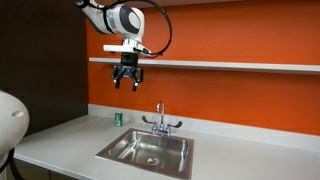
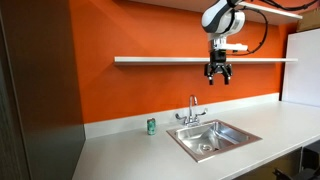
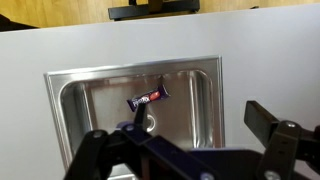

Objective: Remove the chocolate from the sink

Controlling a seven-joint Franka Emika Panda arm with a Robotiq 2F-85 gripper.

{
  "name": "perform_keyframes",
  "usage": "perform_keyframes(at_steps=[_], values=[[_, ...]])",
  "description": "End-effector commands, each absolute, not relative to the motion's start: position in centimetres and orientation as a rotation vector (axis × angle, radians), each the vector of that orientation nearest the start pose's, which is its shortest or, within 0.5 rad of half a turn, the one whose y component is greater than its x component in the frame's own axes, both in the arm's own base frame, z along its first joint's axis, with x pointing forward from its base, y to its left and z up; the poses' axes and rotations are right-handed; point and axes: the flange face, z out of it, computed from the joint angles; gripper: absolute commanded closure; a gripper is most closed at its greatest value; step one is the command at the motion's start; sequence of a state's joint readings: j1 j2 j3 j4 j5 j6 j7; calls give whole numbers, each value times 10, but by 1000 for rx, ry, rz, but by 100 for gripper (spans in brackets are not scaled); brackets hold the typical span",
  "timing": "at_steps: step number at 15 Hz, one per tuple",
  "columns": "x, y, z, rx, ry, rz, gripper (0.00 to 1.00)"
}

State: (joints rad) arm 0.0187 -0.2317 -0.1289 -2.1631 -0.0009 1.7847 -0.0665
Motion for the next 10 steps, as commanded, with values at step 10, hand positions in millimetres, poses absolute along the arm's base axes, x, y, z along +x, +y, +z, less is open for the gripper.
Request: perform_keyframes(at_steps=[10], values=[[493, -52, 407, -3097, 264, 209, 0]])
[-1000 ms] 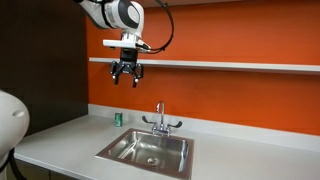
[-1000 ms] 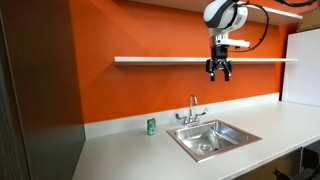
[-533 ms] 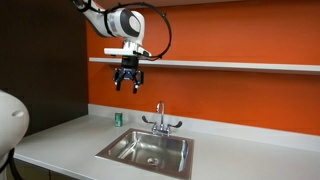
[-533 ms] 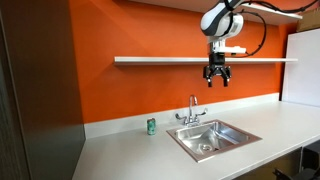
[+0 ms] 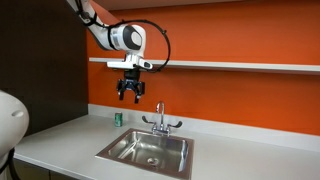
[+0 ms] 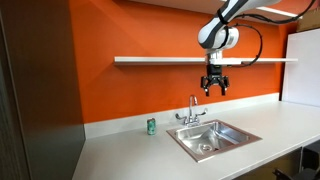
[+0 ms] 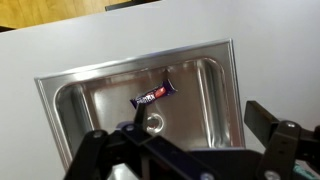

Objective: Remove the chocolate from the sink

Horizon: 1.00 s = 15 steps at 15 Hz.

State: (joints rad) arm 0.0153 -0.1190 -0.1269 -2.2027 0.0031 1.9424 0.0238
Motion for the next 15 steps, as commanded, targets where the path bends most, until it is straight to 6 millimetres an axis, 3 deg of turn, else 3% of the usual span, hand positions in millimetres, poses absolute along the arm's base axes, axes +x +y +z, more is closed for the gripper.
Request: perform_keyframes(at_steps=[1, 7, 15], values=[[495, -52, 401, -3105, 274, 210, 0], [505, -49, 362, -3111, 315, 177, 0], [502, -53, 302, -3112, 348, 200, 0]])
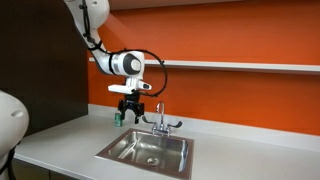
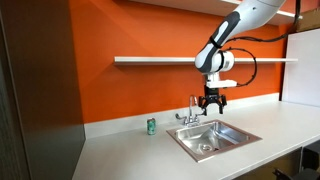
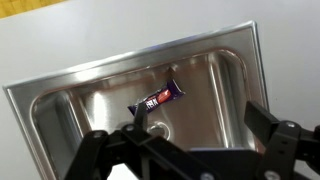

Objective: Remove the chocolate from the sink

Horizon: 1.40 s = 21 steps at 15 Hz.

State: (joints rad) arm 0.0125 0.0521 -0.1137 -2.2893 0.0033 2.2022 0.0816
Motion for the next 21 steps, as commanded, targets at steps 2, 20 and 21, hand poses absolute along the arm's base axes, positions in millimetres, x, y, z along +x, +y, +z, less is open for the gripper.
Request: perform_keyframes(at_steps=[2, 20, 21], values=[[502, -57, 289, -3109, 365, 191, 0], [533, -87, 189, -3129, 459, 125, 0], [536, -88, 184, -3125, 460, 128, 0]])
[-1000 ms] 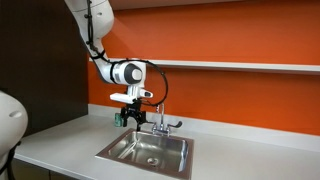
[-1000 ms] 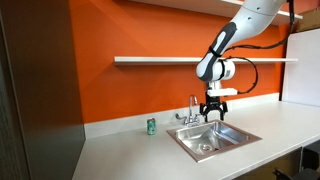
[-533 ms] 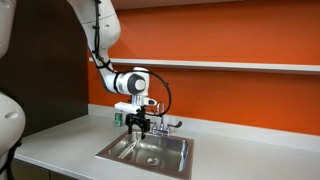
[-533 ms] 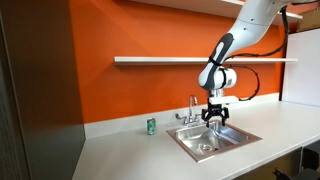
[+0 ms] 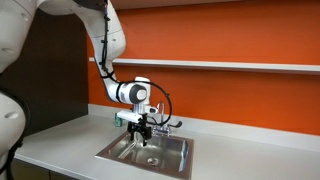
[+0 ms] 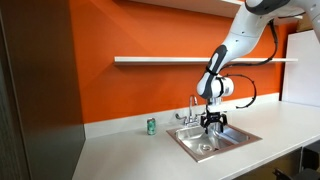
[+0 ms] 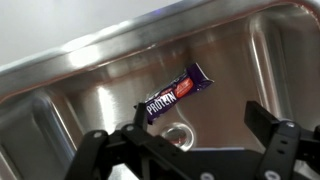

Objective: Remove the chocolate from the sink

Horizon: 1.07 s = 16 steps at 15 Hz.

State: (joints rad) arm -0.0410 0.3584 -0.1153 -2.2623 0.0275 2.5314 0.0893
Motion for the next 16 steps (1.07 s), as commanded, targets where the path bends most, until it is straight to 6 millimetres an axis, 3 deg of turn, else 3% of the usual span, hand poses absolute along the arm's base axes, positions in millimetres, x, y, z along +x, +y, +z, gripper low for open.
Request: perform_keyframes(at_steps=[1, 16], values=[[539, -88, 181, -3127, 463, 129, 0], [561, -105, 120, -3115, 521, 202, 0]])
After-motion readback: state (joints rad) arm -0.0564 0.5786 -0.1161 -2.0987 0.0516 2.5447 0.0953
